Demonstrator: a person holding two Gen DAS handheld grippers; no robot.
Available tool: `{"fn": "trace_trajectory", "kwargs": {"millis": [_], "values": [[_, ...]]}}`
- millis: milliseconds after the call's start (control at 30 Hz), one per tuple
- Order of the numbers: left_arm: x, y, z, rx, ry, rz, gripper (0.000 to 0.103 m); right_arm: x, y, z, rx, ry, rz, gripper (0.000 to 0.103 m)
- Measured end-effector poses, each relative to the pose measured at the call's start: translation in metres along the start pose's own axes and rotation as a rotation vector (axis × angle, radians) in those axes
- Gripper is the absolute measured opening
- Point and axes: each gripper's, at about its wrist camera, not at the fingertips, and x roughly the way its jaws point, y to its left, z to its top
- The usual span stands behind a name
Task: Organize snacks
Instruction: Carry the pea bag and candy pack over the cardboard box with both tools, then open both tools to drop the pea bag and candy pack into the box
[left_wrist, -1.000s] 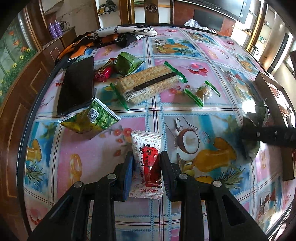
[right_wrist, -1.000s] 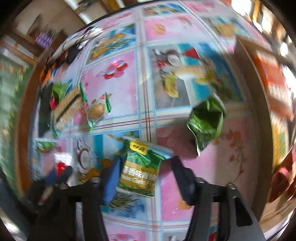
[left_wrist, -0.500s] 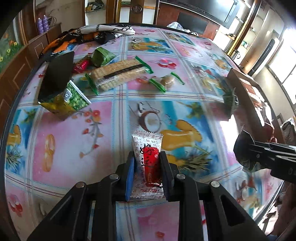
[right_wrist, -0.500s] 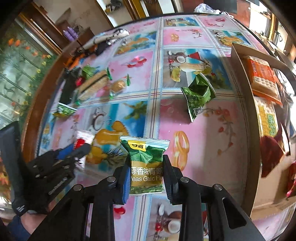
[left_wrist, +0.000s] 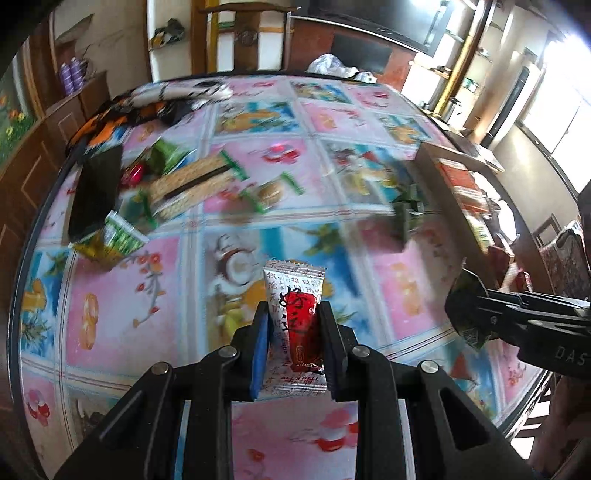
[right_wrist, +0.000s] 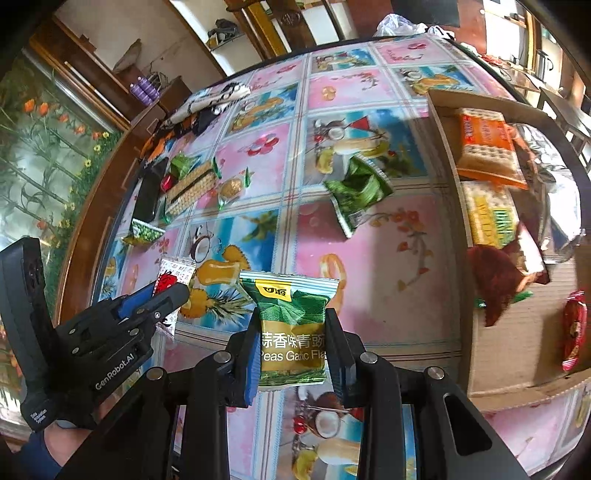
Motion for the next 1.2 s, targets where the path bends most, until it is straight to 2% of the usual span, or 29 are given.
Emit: {"fn": "trace_trajectory", "kwargs": {"millis": [367,867,1200], "values": [[-0.002,-0.081,0.019,0.12,-0.026,-0.078,0.024,-0.042,-0.06,-0.001,0.086,-0.071,-0.031,0.033],[0.02,-0.21,0.018,0.312,0.006,-0.201,0.024,-0.075,-0.169,-0.014,0.255,-0.073,-0.124,0.033],[0.054,-0.249,0.01,0.352,0.074,-0.21,0.024,-0.084,-0.212,-0.016,0.291,-0.076,-0.144,0.033]]}}
